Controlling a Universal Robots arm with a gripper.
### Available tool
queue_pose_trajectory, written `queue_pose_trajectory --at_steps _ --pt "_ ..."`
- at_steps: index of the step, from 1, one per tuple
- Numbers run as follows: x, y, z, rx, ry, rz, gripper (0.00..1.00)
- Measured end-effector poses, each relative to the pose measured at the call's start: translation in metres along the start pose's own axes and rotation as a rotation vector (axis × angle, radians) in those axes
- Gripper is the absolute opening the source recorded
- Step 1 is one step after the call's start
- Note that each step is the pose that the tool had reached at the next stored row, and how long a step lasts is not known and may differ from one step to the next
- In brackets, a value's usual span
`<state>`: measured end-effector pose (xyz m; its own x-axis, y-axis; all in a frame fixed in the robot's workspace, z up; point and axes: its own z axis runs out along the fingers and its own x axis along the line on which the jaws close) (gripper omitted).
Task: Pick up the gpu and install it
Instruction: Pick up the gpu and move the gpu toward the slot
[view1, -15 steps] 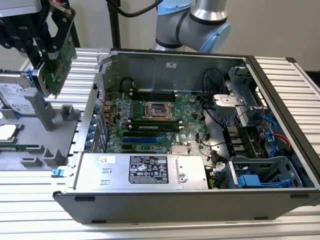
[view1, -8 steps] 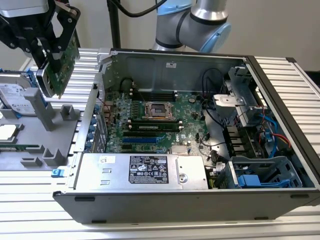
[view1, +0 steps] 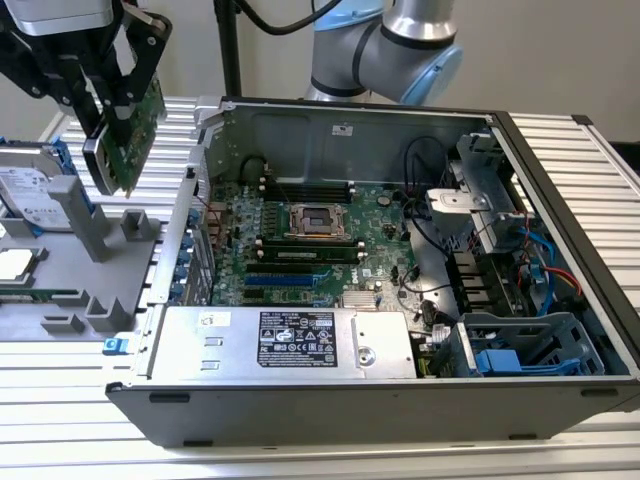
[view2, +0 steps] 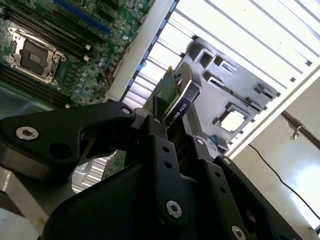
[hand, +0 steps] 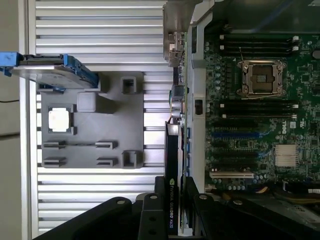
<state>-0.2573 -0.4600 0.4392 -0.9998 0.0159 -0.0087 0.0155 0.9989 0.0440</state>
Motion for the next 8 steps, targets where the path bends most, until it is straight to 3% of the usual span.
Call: queue_pose_trajectory --at_steps 8 --pt "-0.0112 0.0002 0.0001 0.0000 -0.0001 0.000 0.00"
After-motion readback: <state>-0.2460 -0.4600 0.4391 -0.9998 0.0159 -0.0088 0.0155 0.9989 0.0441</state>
